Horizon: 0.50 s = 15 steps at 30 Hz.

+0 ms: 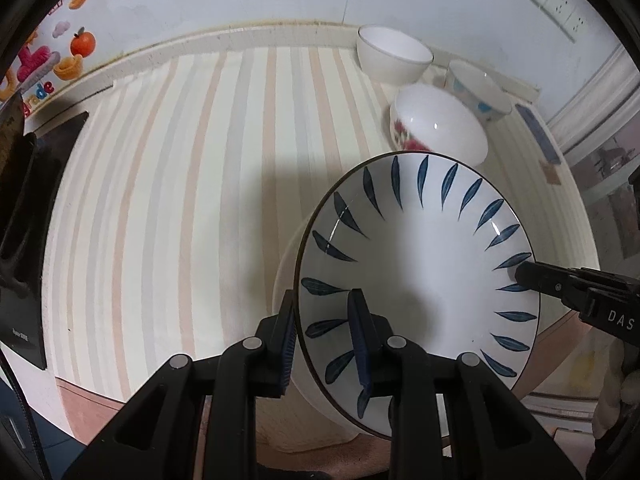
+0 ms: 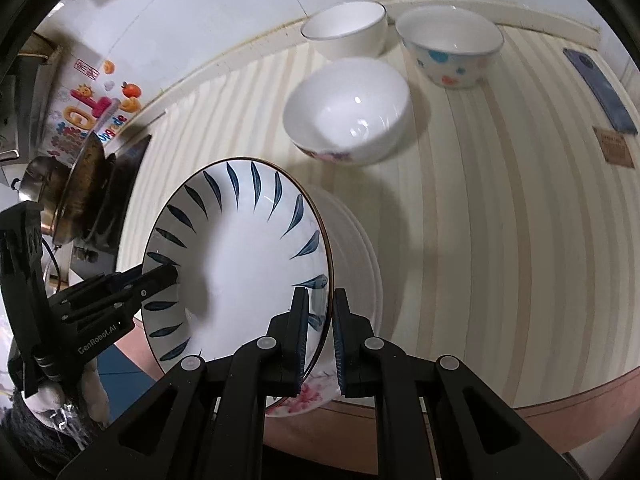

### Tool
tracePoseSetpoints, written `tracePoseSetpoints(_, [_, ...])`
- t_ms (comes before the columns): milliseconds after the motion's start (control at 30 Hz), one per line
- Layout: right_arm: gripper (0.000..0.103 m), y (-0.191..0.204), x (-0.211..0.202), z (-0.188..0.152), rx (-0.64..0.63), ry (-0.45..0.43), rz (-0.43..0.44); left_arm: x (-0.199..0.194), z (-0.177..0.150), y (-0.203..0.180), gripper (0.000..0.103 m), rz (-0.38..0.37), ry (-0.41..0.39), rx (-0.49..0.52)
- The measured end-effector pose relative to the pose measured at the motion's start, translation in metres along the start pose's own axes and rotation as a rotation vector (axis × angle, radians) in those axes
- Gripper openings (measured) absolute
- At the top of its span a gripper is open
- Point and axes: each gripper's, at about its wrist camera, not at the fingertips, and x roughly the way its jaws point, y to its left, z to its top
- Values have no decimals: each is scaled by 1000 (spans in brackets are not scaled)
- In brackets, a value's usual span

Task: Organize plates and bowls

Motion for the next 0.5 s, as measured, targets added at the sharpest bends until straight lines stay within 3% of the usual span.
tracePoseSetpoints(500, [13,-20,25,-10,17,57,10,29,-7,-7,23,63,59,9])
